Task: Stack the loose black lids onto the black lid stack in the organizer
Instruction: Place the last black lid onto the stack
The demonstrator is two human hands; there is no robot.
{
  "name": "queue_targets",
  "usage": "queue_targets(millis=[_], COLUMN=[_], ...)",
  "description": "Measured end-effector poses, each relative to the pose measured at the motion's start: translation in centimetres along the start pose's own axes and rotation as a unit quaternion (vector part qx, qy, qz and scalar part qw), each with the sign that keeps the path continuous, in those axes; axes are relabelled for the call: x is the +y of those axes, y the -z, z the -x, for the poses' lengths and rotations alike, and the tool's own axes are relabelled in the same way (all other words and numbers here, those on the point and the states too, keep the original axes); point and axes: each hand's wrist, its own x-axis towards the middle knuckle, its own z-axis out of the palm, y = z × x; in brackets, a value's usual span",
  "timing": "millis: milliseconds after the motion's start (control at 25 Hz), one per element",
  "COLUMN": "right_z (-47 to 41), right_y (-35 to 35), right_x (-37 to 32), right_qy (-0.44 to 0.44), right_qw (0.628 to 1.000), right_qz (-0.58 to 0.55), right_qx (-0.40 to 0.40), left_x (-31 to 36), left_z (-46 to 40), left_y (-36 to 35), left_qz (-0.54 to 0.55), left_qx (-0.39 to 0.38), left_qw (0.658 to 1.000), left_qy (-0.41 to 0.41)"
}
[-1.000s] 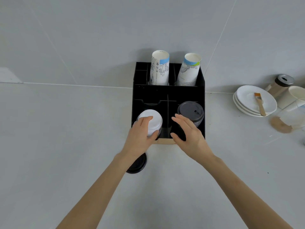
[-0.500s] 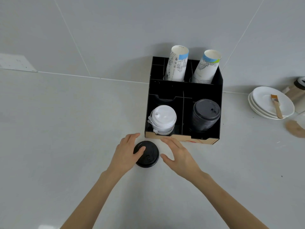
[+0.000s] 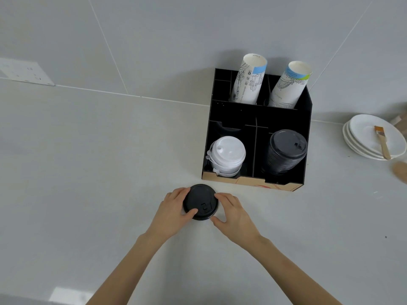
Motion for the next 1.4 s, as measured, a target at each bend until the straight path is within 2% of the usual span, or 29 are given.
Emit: queue_targets(millis=[320,600,840,1160,1400], right_z=[0.1,0.7,1.5,1.6,1.9], right_y=[-0.9,-0.2,2.3,6.9,10.9], right_x=[-1.1,-0.8,-0.5,0.0,0.6], right_qy=[-0.02,-0.013,0.017,0.037,0.065], right_qw=[1.0,0.999,0.994,0.986,0.976], right_qz=[-0.005,-0.047,-0.099,-0.106,-0.089], right_qx=[0.007,0.006,0.046,0.124,0.188], left_x=[-0.4,0.0,1.5,6.0,10.2], left_z=[1.3,1.7,1.7,0.6,-1.1], left_y=[-0.8,-1.1,-0.8,0.2,0.8], left_qz=[-0.017,0.016,0.053,0.104,0.123], left_qx=[-0.015,0.015,0.042,0.107,0.12], left_qw=[1.0,1.0,0.996,0.984,0.976], left_qy=[-0.009,-0.013,-0.053,-0.1,-0.132])
